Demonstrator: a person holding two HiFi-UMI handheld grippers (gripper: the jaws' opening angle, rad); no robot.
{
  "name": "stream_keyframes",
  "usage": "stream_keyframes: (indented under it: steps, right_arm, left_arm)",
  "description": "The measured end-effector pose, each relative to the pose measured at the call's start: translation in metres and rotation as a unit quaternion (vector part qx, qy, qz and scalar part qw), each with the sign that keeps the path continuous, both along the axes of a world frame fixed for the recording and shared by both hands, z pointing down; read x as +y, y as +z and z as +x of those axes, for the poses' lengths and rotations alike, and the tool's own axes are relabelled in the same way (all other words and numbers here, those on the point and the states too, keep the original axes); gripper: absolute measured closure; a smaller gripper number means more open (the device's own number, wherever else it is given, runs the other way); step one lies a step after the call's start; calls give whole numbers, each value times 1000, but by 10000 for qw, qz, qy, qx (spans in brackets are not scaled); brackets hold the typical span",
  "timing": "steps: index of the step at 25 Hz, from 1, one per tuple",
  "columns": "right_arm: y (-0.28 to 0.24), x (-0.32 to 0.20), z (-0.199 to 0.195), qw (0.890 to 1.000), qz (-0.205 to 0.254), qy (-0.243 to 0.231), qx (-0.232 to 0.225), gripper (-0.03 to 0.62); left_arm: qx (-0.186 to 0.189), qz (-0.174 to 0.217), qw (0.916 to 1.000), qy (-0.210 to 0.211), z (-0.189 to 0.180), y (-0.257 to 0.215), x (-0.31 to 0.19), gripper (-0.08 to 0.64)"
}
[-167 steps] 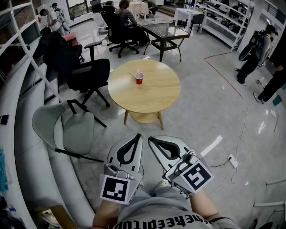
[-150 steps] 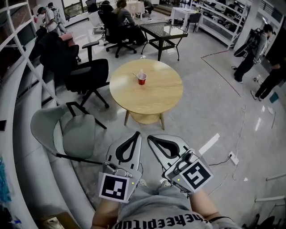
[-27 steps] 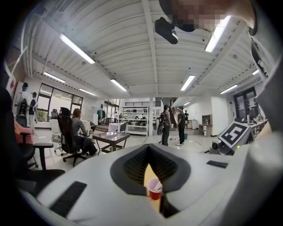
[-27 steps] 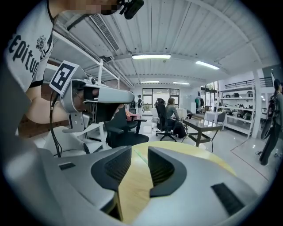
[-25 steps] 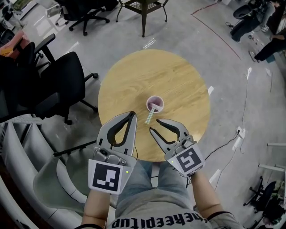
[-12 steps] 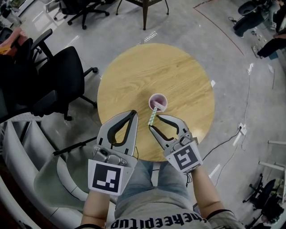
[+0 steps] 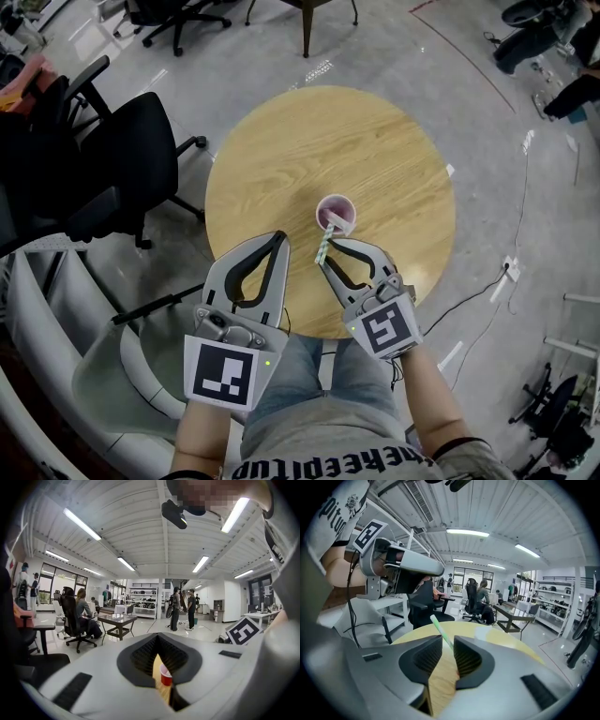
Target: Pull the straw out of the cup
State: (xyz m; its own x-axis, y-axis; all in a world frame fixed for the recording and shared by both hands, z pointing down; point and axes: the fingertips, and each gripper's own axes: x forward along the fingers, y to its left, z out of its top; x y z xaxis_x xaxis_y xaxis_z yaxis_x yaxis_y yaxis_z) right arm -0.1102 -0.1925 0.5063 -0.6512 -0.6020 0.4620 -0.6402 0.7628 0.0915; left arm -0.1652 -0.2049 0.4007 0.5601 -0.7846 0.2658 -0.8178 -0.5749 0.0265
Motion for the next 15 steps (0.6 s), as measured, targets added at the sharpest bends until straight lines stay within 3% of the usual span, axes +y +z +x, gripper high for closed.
stream_keyframes:
  steps: [15]
  right_arm:
    - [-16, -5, -4, 9986, 519, 10, 84, 543]
  left_arm:
    - [26, 33, 10000, -17, -4, -1, 0, 538]
